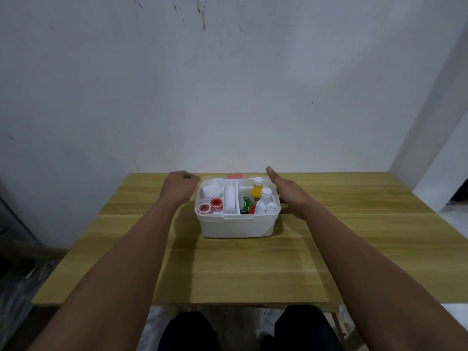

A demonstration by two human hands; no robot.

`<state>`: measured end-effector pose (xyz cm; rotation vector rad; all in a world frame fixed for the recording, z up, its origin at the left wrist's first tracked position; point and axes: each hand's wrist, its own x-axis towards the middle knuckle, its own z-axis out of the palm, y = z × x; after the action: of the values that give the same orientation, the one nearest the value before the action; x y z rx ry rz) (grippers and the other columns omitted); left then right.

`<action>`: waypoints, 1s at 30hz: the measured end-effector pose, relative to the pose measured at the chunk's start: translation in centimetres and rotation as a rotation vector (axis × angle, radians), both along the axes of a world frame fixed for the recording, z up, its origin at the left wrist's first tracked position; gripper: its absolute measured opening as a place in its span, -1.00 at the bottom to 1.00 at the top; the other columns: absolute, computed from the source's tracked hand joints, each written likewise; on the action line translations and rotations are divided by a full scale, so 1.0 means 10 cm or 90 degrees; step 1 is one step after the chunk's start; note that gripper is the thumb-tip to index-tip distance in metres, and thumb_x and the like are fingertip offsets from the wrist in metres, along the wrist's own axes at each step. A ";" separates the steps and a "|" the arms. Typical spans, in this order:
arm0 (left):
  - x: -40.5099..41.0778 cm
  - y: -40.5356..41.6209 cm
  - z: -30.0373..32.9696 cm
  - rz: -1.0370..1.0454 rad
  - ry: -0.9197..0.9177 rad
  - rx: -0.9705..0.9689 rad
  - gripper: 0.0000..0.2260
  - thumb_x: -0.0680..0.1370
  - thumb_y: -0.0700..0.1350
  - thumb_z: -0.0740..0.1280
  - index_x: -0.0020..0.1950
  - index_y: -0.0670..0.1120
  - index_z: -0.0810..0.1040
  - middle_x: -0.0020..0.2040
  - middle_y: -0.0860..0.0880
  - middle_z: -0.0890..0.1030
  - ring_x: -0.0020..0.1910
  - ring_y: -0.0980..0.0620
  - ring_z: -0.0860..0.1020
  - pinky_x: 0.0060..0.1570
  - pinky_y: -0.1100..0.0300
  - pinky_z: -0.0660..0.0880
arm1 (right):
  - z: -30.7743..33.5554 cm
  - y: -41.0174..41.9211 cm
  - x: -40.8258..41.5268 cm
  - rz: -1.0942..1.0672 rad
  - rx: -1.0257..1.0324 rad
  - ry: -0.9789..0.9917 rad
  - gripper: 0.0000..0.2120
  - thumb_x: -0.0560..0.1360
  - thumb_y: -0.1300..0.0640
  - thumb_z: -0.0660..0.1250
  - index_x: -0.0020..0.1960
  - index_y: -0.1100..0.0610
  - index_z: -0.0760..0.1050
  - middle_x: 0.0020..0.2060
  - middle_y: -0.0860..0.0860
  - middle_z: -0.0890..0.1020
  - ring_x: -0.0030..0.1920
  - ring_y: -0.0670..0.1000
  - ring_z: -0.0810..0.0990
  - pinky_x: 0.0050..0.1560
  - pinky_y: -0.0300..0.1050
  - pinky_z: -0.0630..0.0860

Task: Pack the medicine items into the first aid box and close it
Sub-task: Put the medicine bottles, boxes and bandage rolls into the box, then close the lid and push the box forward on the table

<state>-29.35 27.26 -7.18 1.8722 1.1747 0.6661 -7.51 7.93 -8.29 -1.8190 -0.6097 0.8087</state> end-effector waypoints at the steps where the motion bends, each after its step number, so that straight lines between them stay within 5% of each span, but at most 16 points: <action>1: 0.01 0.03 -0.05 -0.016 -0.019 -0.087 -0.69 0.66 0.05 0.35 0.27 -0.15 0.63 0.15 -0.09 0.68 0.01 -0.08 0.63 -0.05 0.05 0.62 | -0.01 0.05 0.04 -0.003 0.000 0.029 -0.19 0.37 -0.58 0.27 0.32 0.02 0.57 0.24 0.03 0.64 0.26 0.17 0.60 0.36 0.26 0.49; 3: 0.05 0.10 -0.16 -0.061 -0.026 -0.240 -0.55 0.65 0.23 0.31 0.30 -0.11 0.61 0.16 -0.06 0.67 0.08 -0.10 0.64 0.03 0.02 0.62 | -0.08 0.15 0.14 -0.010 0.000 0.080 -0.31 0.42 -0.51 0.30 0.19 0.06 0.60 0.14 0.06 0.70 0.16 0.17 0.67 0.31 0.22 0.54; 5: 0.11 0.20 -0.29 -0.100 -0.047 -0.332 -0.46 0.62 0.35 0.26 0.26 -0.08 0.63 0.14 -0.07 0.70 0.13 -0.14 0.66 0.19 -0.05 0.59 | -0.17 0.27 0.25 -0.027 0.001 0.104 -0.23 0.42 -0.50 0.33 0.27 0.14 0.57 0.12 0.10 0.72 0.12 0.17 0.70 0.28 0.18 0.57; 10: 0.31 0.57 -0.52 -0.114 -0.119 -0.413 -0.25 0.45 0.52 0.31 0.28 -0.08 0.65 0.16 -0.11 0.73 0.16 -0.16 0.69 0.27 -0.11 0.56 | -0.34 0.55 0.43 -0.081 0.040 0.153 -0.31 0.44 -0.42 0.38 0.15 0.21 0.57 0.06 0.17 0.72 0.07 0.21 0.71 0.22 0.17 0.61; 13: 0.46 0.75 -0.54 -0.120 -0.130 -0.401 -0.11 0.31 0.57 0.38 0.29 -0.14 0.66 0.15 -0.21 0.72 0.08 -0.13 0.67 0.31 -0.16 0.50 | -0.36 0.66 0.51 -0.103 0.053 0.163 -0.38 0.47 -0.37 0.39 0.14 0.18 0.60 -0.11 0.09 0.72 -0.08 0.14 0.71 -0.01 0.01 0.60; 16: 0.61 0.81 -0.45 -0.116 -0.126 -0.364 -0.24 0.44 0.51 0.33 0.28 -0.11 0.65 0.04 -0.12 0.77 0.12 -0.11 0.71 0.29 -0.12 0.56 | -0.33 0.75 0.57 -0.117 0.088 0.189 -0.55 0.53 -0.26 0.40 0.05 0.14 0.61 -0.15 0.09 0.73 -0.09 0.14 0.71 -0.09 -0.01 0.61; 19: 0.68 0.83 -0.30 -0.113 -0.136 -0.342 -0.41 0.55 0.44 0.28 0.23 -0.05 0.64 0.05 -0.05 0.77 0.08 -0.09 0.71 0.08 0.01 0.60 | -0.24 0.81 0.62 -0.100 0.110 0.189 -0.40 0.51 -0.28 0.42 0.27 0.20 0.59 -0.06 0.10 0.78 0.09 0.21 0.72 0.14 0.12 0.65; 21: 0.69 0.82 -0.19 -0.113 -0.147 -0.326 -0.42 0.55 0.43 0.28 0.26 -0.03 0.62 0.10 -0.06 0.75 0.11 -0.10 0.71 0.16 -0.04 0.59 | -0.16 0.83 0.65 -0.095 0.117 0.163 -0.37 0.49 -0.31 0.42 0.31 0.18 0.58 0.02 0.11 0.77 0.12 0.24 0.72 0.23 0.17 0.62; 24: 0.66 0.78 -0.02 -0.120 -0.173 -0.298 -0.38 0.54 0.43 0.29 0.34 -0.03 0.58 0.16 -0.07 0.72 0.14 -0.09 0.69 0.27 -0.13 0.57 | 0.06 0.80 0.57 -0.084 0.123 0.119 -0.34 0.44 -0.37 0.42 0.34 0.08 0.57 0.12 0.07 0.73 0.07 0.14 0.75 0.10 0.12 0.65; 30: 0.51 0.49 0.42 -0.103 -0.171 -0.181 -0.18 0.49 0.53 0.21 0.53 -0.01 0.48 0.33 -0.02 0.63 0.26 -0.07 0.60 0.34 -0.13 0.51 | 0.55 0.57 0.28 -0.101 0.131 -0.045 -0.28 0.38 -0.49 0.37 0.33 -0.01 0.59 0.12 -0.04 0.70 0.10 0.01 0.69 0.28 0.19 0.53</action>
<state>-24.28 32.18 -2.95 1.5645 0.8837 0.6044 -4.71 13.64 -2.79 -1.6890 -0.5639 0.5558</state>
